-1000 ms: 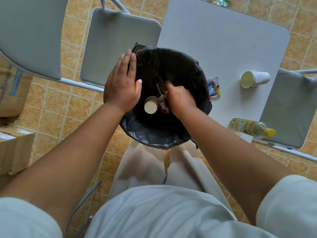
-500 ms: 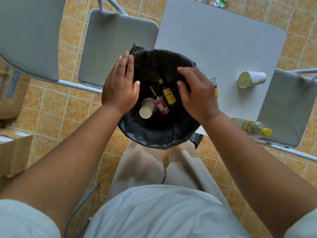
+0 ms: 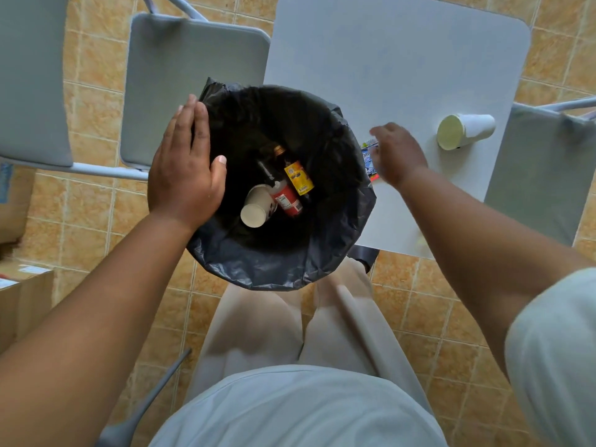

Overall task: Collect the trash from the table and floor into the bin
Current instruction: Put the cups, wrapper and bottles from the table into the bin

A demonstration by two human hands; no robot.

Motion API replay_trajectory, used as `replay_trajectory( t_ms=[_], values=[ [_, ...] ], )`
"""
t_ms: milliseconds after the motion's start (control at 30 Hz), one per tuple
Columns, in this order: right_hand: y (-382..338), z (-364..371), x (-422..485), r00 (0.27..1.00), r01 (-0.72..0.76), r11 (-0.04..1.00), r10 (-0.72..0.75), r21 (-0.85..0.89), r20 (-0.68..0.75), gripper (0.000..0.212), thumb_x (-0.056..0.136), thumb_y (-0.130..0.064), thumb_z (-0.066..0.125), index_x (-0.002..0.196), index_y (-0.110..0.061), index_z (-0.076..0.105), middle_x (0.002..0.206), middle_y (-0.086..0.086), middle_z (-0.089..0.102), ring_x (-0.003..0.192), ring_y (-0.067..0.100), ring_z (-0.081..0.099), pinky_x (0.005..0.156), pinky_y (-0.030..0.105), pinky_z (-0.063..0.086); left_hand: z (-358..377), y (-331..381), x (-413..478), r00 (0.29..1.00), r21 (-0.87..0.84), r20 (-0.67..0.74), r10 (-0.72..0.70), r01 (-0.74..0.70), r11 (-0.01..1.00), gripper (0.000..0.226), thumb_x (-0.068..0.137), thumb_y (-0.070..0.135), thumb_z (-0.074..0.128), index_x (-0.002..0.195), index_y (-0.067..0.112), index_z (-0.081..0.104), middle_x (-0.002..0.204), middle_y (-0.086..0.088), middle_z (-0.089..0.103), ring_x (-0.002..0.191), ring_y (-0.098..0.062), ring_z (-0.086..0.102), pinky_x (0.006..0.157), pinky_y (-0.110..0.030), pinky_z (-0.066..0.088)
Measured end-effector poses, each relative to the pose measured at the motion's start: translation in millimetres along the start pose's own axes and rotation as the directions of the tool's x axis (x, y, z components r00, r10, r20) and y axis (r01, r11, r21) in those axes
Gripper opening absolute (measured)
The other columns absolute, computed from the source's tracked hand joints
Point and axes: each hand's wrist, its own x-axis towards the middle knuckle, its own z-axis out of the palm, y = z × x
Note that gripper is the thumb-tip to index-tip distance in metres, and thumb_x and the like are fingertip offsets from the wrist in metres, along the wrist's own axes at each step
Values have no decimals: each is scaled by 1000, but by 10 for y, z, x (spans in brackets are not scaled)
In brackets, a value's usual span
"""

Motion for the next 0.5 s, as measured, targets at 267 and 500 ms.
replay_trajectory(
  t_ms=[267,500],
  values=[
    [174,450,309,971,78,950,-4,-303,239,42,89,1,55,130,-4,46,136,18,47,130,39,41,97,50,48,64,-55,-17,997,15,-70,19,-18,1000,67,98,30,43,156,10,16,163,-13,19,147,-31,24,119,-39,23],
    [248,713,335,985,75,879,7,-471,170,45,85,-6,60,128,-7,46,132,20,48,127,42,39,97,46,43,83,-55,-16,996,18,-87,18,-16,1000,68,96,26,46,156,9,18,162,-13,21,147,-29,23,119,-38,25]
  ],
)
